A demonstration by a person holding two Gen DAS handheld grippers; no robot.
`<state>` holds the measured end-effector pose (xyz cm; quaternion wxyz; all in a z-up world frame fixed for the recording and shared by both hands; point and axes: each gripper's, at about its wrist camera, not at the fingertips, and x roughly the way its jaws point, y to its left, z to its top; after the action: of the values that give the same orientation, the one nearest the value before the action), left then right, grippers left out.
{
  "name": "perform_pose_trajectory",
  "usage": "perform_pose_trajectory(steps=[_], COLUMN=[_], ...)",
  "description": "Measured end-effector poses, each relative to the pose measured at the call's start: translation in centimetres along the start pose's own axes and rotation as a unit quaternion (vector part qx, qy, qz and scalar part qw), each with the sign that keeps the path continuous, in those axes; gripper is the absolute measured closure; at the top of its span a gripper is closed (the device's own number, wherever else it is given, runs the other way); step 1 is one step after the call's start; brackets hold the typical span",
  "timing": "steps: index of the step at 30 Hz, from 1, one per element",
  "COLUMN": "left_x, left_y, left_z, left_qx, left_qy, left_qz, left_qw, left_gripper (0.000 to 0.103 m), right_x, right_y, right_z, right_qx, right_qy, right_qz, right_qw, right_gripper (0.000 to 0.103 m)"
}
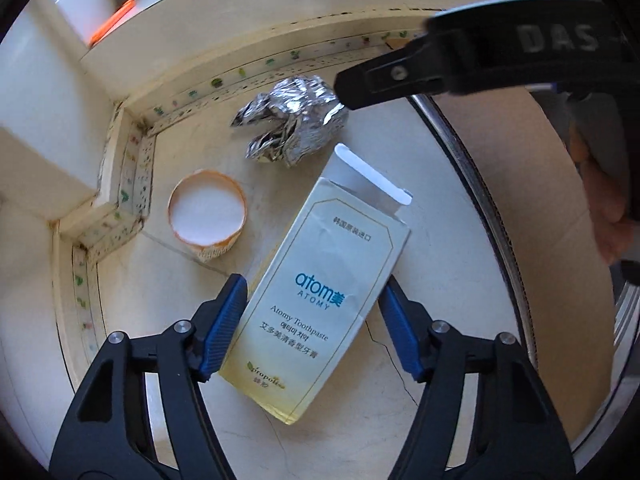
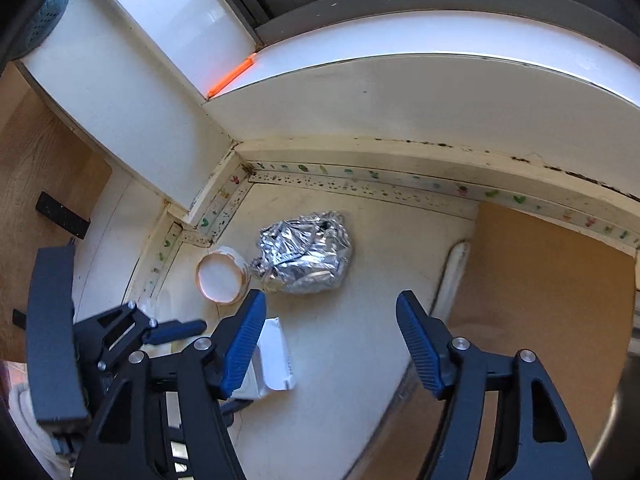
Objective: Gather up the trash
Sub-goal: 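Grasp the yellow toothpaste box with the left tool while the right tool grasps the foil ball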
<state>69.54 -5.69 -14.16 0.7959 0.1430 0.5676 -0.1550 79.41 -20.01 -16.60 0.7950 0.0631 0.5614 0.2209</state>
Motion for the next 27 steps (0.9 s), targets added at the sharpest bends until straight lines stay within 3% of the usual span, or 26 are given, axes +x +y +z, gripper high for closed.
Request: perform_pose_trajectory(steps=[8,15,21,27], left_x=[-2.2,-3.0,-4.2,-5.8], left_y=[1.5,2.3,2.1,1.3], left_z=[-3.1,-5.1,-6.4,-7.9], left_qx=[-0.110,-0.166,-0.193,-0.206], left_qy=[-0.009,-0.017,-0.027,-0.038], left_qz=[-0.011,-0.005,-0.009,-0.020], left_qw=[0.9938,0.9860,0.9808,0.9776], left_gripper=[0.047,0.053,0.054,0.054], right_x=[3.9,6.2,5.1,1.3], right_y=[2.5,3.4,4.2,5.5], right_z=[1.5,1.8,0.9,-1.0], right_qx=[-0.023,-0.036,-0.062,-0.090], right_qy=[-0.003,-0.009,-0.034,-0.065], right_qz=[-0.011,-0.031,-0.052,-0.062], right_qw=[1.000,0.999,0.996,0.992], right_gripper=[0.029,0.032,0.034,0.035])
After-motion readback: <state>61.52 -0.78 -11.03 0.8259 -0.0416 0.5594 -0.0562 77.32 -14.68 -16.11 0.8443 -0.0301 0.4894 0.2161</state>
